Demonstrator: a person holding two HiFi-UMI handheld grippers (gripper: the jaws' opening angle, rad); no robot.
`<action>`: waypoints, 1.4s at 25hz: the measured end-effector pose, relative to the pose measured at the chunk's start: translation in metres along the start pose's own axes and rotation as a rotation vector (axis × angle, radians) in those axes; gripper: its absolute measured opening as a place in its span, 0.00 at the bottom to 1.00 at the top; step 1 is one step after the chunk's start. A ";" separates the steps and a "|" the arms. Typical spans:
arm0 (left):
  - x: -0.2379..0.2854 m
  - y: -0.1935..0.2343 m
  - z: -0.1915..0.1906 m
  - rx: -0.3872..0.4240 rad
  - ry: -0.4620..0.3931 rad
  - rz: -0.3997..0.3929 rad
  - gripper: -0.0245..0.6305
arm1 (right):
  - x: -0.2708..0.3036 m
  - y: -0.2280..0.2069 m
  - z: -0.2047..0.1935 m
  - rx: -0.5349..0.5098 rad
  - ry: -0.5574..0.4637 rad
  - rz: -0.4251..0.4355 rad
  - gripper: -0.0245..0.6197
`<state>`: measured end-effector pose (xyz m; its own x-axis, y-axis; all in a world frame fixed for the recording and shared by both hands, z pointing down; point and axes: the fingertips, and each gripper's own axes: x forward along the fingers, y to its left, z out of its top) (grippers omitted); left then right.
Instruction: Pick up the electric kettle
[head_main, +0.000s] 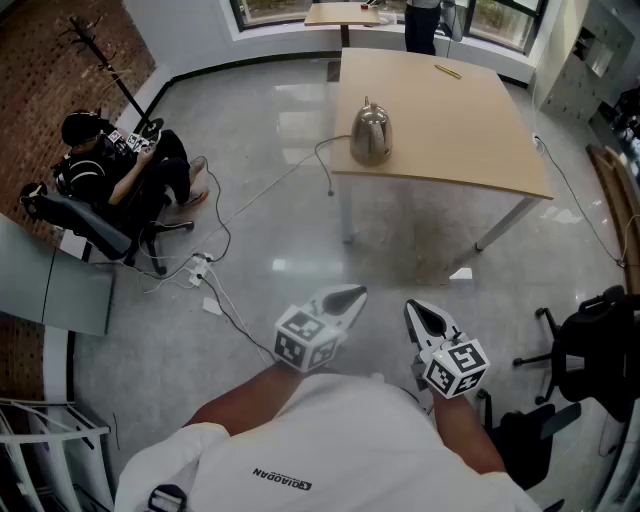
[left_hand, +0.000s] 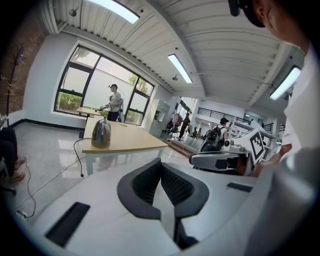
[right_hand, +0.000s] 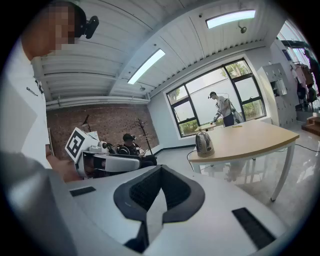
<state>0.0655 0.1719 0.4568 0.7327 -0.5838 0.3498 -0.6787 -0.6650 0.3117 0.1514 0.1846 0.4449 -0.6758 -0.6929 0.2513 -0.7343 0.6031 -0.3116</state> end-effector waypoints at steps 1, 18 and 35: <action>0.002 0.002 0.002 -0.003 0.000 0.002 0.03 | 0.001 -0.001 0.001 0.001 -0.001 -0.001 0.07; 0.010 0.013 0.011 -0.080 -0.004 -0.018 0.03 | 0.022 -0.008 0.005 0.100 -0.008 0.040 0.07; -0.009 0.046 0.009 -0.037 -0.006 -0.044 0.03 | 0.061 0.017 -0.011 -0.043 0.080 -0.025 0.07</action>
<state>0.0278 0.1422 0.4605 0.7620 -0.5574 0.3296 -0.6472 -0.6726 0.3589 0.0969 0.1573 0.4652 -0.6588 -0.6753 0.3316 -0.7521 0.6036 -0.2648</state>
